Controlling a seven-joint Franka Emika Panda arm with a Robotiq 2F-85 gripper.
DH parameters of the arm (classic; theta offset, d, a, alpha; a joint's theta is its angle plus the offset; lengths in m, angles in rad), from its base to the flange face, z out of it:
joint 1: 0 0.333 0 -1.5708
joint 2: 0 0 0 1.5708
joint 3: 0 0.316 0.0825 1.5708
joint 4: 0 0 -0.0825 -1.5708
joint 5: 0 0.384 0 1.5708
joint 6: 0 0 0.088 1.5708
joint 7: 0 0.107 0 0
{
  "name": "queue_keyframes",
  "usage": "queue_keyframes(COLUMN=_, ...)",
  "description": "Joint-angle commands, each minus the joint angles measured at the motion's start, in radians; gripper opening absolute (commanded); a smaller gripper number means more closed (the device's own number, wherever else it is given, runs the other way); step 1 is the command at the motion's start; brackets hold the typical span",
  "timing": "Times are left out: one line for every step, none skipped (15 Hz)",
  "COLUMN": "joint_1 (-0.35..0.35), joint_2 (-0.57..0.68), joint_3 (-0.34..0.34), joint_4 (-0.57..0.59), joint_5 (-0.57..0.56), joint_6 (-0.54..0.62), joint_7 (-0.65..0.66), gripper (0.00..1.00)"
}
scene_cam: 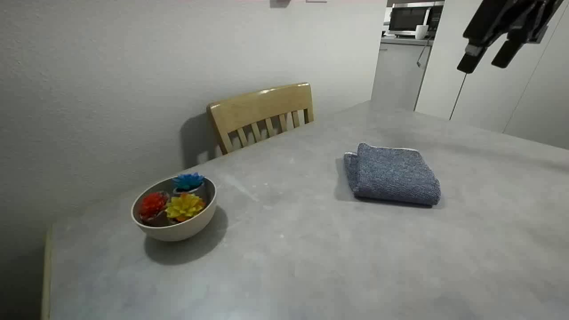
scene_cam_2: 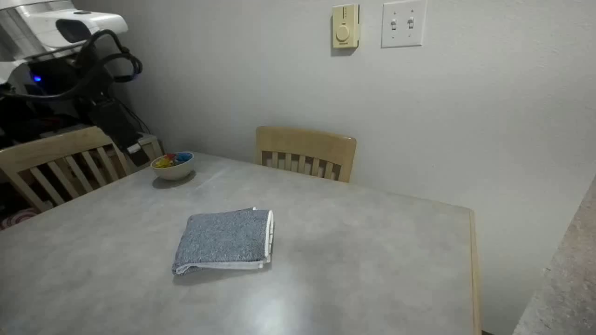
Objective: Unfold the towel once
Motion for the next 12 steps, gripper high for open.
queue_keyframes(joint_1=0.001, joint_2=0.0, joint_3=-0.001, joint_4=0.001, joint_5=0.0, joint_6=-0.003, joint_7=-0.001, gripper=1.0)
queue_keyframes(joint_1=0.001, joint_2=0.0, joint_3=-0.001, joint_4=0.001, joint_5=0.0, joint_6=-0.003, joint_7=-0.001, gripper=1.0)
queue_keyframes(joint_1=0.001, joint_2=0.0, joint_3=-0.001, joint_4=0.001, joint_5=0.0, joint_6=-0.003, joint_7=-0.001, gripper=1.0)
queue_keyframes(joint_1=0.001, joint_2=0.0, joint_3=-0.001, joint_4=0.001, joint_5=0.0, joint_6=-0.003, joint_7=-0.001, gripper=1.0)
queue_keyframes(joint_1=0.0, joint_2=0.005, joint_3=-0.009, joint_4=0.008, joint_5=-0.002, joint_6=0.002, joint_7=-0.021, gripper=1.0)
queue_keyframes(joint_1=0.0, joint_2=0.011, joint_3=-0.023, joint_4=0.02, joint_5=-0.002, joint_6=0.005, joint_7=-0.059, gripper=1.0)
queue_keyframes(joint_1=0.002, joint_2=0.014, joint_3=-0.035, joint_4=0.029, joint_5=0.004, joint_6=0.002, joint_7=-0.089, gripper=1.0)
queue_keyframes(joint_1=-0.001, joint_2=0.019, joint_3=-0.054, joint_4=0.045, joint_5=-0.004, joint_6=-0.016, joint_7=-0.146, gripper=1.0)
queue_keyframes(joint_1=-0.002, joint_2=0.021, joint_3=-0.073, joint_4=0.058, joint_5=-0.007, joint_6=-0.04, joint_7=-0.202, gripper=1.0)
queue_keyframes(joint_1=0.004, joint_2=0.026, joint_3=-0.11, joint_4=0.086, joint_5=0.007, joint_6=-0.108, joint_7=-0.305, gripper=1.0)
queue_keyframes(joint_1=-0.003, joint_2=0.033, joint_3=-0.127, joint_4=0.105, joint_5=-0.006, joint_6=-0.151, joint_7=-0.356, gripper=1.0)
queue_keyframes(joint_1=-0.018, joint_2=0.039, joint_3=-0.14, joint_4=0.135, joint_5=-0.039, joint_6=-0.222, joint_7=-0.396, gripper=1.0)
